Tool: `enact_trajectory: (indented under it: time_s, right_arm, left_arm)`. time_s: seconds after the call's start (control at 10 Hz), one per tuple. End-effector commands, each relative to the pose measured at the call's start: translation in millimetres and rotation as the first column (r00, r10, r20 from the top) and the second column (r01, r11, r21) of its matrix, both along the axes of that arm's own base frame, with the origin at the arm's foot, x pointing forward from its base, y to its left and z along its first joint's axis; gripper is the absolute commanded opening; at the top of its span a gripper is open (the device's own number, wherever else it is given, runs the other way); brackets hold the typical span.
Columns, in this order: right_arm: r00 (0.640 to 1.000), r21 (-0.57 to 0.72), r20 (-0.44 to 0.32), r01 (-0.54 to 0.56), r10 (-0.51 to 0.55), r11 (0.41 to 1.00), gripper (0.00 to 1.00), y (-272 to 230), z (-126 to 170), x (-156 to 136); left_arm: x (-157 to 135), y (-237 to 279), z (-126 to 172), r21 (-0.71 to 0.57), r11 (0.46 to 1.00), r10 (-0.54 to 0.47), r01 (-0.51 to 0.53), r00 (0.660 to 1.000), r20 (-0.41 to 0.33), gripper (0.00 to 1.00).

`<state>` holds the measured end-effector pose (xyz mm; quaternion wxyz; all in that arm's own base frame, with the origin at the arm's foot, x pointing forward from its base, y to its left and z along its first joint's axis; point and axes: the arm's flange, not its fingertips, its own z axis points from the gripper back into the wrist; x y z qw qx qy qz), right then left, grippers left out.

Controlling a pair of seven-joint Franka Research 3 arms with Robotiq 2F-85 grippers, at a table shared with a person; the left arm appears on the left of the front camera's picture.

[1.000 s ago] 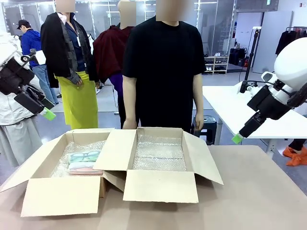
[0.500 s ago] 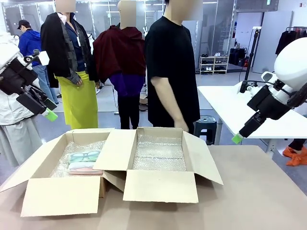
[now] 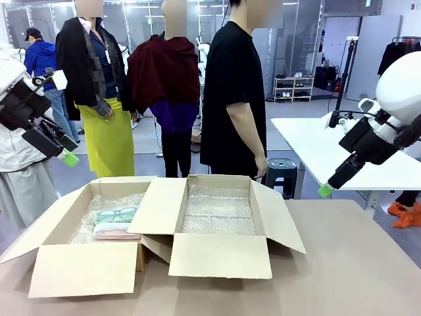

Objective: Pack the glasses set securely to prepare it for shipping.
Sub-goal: Position the Package Box on the left side of the table.

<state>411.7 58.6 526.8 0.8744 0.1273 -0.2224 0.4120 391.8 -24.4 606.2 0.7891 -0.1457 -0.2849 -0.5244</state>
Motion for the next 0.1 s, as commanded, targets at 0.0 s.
enact_trajectory:
  time_s: [0.0]
  right_arm:
    - [1.000,-0.010,-0.004,0.005,-0.005,1.000,1.00,0.9,0.6,-1.8]
  left_arm:
    - [-2.3,0.2,4.8,0.013,1.000,0.005,-0.005,1.000,-0.008,1.00]
